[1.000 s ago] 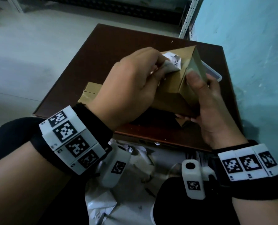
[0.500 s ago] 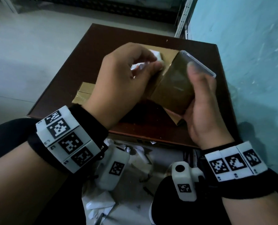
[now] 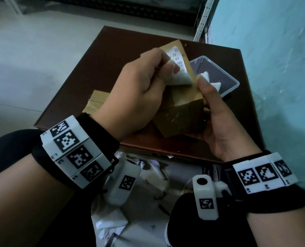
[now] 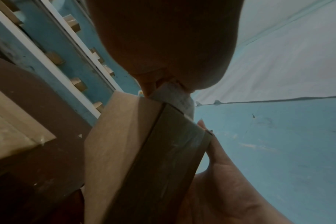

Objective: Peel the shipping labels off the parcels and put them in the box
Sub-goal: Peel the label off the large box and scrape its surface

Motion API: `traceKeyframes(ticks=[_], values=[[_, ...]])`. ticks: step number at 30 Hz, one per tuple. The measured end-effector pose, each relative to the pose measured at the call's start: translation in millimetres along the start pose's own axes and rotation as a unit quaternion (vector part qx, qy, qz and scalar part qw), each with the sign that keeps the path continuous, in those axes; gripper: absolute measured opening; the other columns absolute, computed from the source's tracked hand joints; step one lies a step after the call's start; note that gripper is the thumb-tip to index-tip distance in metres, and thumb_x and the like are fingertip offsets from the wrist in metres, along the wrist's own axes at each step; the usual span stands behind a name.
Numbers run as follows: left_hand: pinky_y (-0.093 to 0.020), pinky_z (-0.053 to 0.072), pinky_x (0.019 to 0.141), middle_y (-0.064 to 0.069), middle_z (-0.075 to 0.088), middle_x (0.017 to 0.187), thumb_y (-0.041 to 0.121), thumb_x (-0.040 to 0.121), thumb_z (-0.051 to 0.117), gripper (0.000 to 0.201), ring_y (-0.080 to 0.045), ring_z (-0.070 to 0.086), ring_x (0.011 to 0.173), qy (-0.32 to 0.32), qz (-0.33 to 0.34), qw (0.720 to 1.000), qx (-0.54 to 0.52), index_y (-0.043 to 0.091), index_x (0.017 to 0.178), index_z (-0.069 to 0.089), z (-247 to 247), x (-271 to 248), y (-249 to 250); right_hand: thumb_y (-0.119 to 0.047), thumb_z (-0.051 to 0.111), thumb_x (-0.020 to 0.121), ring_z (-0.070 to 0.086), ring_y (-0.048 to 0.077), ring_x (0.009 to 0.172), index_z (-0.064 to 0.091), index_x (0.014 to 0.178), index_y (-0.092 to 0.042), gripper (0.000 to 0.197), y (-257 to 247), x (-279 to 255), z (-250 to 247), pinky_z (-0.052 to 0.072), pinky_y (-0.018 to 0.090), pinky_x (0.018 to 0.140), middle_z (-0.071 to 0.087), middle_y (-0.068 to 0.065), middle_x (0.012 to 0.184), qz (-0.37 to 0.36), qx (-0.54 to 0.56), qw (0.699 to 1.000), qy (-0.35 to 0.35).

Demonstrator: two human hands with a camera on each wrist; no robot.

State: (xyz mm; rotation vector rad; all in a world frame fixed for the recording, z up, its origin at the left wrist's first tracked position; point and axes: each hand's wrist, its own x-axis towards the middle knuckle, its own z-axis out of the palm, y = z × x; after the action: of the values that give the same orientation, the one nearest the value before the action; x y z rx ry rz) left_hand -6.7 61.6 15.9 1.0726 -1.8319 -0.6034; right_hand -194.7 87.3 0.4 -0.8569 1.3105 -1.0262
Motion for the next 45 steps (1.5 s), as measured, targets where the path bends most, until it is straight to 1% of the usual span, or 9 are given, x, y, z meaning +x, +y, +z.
traceKeyframes(ticks=[4, 9, 19, 27, 32, 37, 39, 42, 45], values=[[-0.036, 0.059, 0.086, -0.005, 0.073, 0.113, 0.049, 0.096, 0.070, 0.052, -0.013, 0.070, 0.104, -0.040, 0.052, 0.997, 0.039, 0.003, 0.121, 0.070, -4, 3, -2, -0.058, 0.070, 0.080, 0.081, 0.015, 0.092, 0.076, 0.124, -0.027, 0.055, 2, 1, 2, 0.064, 0.036, 0.069, 0.083, 0.001, 0.104, -0.007, 0.016, 1.000, 0.006], [-0.033, 0.058, 0.094, -0.008, 0.076, 0.119, 0.038, 0.096, 0.073, 0.036, -0.012, 0.071, 0.112, -0.036, 0.101, 0.990, 0.093, 0.004, 0.108, 0.079, -8, 6, -10, -0.070, 0.086, 0.055, 0.081, 0.023, 0.103, 0.060, 0.143, -0.022, 0.104, 12, 9, 6, 0.065, 0.043, 0.073, 0.078, 0.008, 0.125, 0.000, 0.018, 0.999, 0.046], [-0.032, 0.056, 0.105, 0.001, 0.070, 0.125, 0.013, 0.102, 0.059, 0.026, -0.002, 0.066, 0.120, -0.017, -0.077, 0.991, -0.112, 0.008, 0.127, 0.059, -4, 4, 0, -0.068, 0.086, 0.047, 0.079, 0.017, 0.106, 0.045, 0.141, -0.029, 0.110, 12, 8, 2, 0.066, 0.043, 0.086, 0.070, 0.001, 0.130, -0.045, 0.001, 0.996, 0.083], [-0.033, 0.059, 0.097, -0.001, 0.072, 0.127, 0.046, 0.096, 0.071, 0.047, -0.004, 0.066, 0.120, -0.036, 0.008, 0.999, -0.018, 0.006, 0.119, 0.075, -4, 2, 2, -0.062, 0.085, 0.050, 0.079, 0.012, 0.104, 0.033, 0.155, -0.032, 0.122, 16, 5, 10, 0.067, 0.046, 0.089, 0.072, 0.001, 0.130, -0.062, 0.035, 0.995, 0.065], [-0.029, 0.058, 0.096, -0.003, 0.074, 0.118, 0.021, 0.097, 0.075, 0.018, -0.005, 0.069, 0.114, -0.013, 0.071, 0.996, 0.045, 0.004, 0.101, 0.075, -4, 4, -10, -0.084, 0.089, 0.050, 0.074, 0.022, 0.119, 0.040, 0.158, -0.032, 0.130, 21, 11, 10, 0.059, 0.054, 0.103, 0.072, 0.001, 0.136, -0.044, 0.016, 0.997, 0.057], [-0.030, 0.061, 0.077, -0.007, 0.074, 0.109, -0.006, 0.101, 0.045, 0.022, -0.012, 0.075, 0.104, 0.037, -0.051, 0.990, -0.129, 0.001, 0.088, 0.062, 1, 2, -4, -0.071, 0.092, 0.053, 0.077, 0.019, 0.114, 0.048, 0.152, -0.030, 0.115, 23, 15, 4, 0.060, 0.053, 0.102, 0.076, -0.004, 0.128, -0.036, 0.027, 0.996, 0.080], [-0.031, 0.062, 0.087, -0.004, 0.073, 0.119, 0.003, 0.103, 0.053, 0.014, -0.009, 0.071, 0.114, 0.027, -0.052, 0.994, -0.092, 0.001, 0.107, 0.066, 0, 3, -1, -0.078, 0.094, 0.049, 0.076, 0.023, 0.117, 0.051, 0.152, -0.030, 0.122, 23, 17, 4, 0.058, 0.055, 0.104, 0.075, -0.001, 0.131, -0.035, 0.011, 0.997, 0.074], [-0.019, 0.054, 0.101, 0.001, 0.067, 0.134, 0.037, 0.098, 0.070, 0.052, -0.004, 0.062, 0.123, -0.040, -0.028, 0.999, 0.019, 0.009, 0.140, 0.058, 2, 0, -3, -0.079, 0.093, 0.045, 0.073, 0.024, 0.119, 0.045, 0.154, -0.028, 0.130, 25, 16, 7, 0.057, 0.055, 0.105, 0.072, 0.000, 0.134, -0.044, 0.001, 0.995, 0.092], [-0.028, 0.056, 0.098, -0.002, 0.071, 0.127, 0.042, 0.094, 0.073, 0.049, -0.008, 0.067, 0.117, -0.019, 0.021, 0.998, 0.051, 0.008, 0.128, 0.071, 3, 2, -6, -0.068, 0.089, 0.051, 0.075, 0.019, 0.115, 0.040, 0.152, -0.026, 0.120, 26, 13, 8, 0.061, 0.053, 0.100, 0.072, -0.001, 0.130, -0.059, 0.011, 0.992, 0.113]])
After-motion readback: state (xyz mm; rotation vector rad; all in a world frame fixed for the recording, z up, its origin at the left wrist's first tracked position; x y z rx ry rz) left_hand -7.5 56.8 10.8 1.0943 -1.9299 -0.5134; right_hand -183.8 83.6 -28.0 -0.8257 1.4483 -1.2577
